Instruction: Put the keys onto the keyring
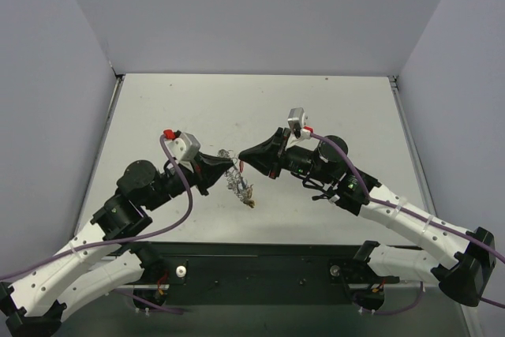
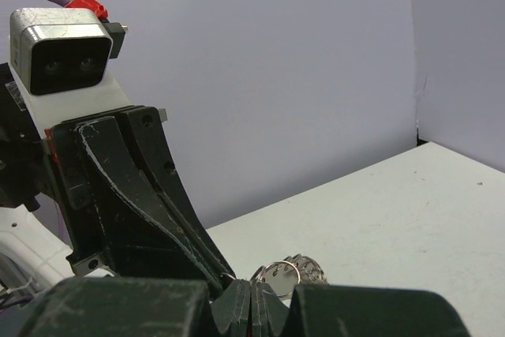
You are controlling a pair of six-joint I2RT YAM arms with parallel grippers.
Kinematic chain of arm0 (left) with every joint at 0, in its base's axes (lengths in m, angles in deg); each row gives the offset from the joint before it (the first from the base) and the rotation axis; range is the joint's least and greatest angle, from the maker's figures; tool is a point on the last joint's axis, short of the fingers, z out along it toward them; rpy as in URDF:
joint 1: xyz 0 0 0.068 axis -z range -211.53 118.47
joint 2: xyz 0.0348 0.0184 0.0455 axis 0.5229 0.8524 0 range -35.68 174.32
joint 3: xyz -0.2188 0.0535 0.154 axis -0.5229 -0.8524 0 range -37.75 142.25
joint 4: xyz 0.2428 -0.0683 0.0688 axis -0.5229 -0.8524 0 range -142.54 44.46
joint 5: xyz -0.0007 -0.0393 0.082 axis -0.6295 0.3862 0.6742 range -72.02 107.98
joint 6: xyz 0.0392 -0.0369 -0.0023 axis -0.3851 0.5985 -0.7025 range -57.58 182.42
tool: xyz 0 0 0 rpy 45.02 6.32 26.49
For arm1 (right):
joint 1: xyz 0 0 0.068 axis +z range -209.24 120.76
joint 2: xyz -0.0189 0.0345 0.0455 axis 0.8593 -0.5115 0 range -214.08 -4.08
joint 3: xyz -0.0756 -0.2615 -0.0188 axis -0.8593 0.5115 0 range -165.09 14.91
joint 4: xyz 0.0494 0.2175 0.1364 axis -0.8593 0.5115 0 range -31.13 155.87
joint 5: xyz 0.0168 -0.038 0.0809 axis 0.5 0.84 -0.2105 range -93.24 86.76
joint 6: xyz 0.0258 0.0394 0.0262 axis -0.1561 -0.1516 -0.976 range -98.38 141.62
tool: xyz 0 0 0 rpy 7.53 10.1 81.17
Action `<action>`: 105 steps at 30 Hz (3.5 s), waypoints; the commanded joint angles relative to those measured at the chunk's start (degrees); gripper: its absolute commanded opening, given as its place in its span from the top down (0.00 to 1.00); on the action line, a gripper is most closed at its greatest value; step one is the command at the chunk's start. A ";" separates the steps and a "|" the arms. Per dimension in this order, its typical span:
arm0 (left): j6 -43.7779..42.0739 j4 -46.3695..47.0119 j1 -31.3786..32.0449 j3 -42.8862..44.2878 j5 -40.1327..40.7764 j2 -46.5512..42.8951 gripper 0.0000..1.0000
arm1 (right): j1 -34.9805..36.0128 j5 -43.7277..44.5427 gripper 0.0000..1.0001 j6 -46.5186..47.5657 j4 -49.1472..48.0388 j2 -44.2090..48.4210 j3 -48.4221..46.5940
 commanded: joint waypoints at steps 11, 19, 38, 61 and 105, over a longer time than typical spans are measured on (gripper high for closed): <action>0.05 8.16 0.22 0.71 -0.05 0.22 1.00 | 0.49 -2.10 1.00 -1.17 -5.35 0.94 -2.07; 0.05 9.12 0.39 0.54 -1.63 0.04 1.00 | 0.41 -0.88 1.00 -1.08 -5.35 0.59 -1.72; -0.82 10.62 1.01 -0.78 -4.80 -1.72 1.00 | 0.14 4.48 1.00 -2.93 -1.57 0.06 -2.78; -0.91 12.82 1.09 -2.10 -6.38 -3.65 1.00 | -0.30 6.33 1.00 -3.89 2.03 -0.82 -2.52; 8.32 13.61 3.82 -2.28 8.30 -0.58 1.00 | -0.12 2.47 1.00 -1.61 0.89 -0.47 -4.01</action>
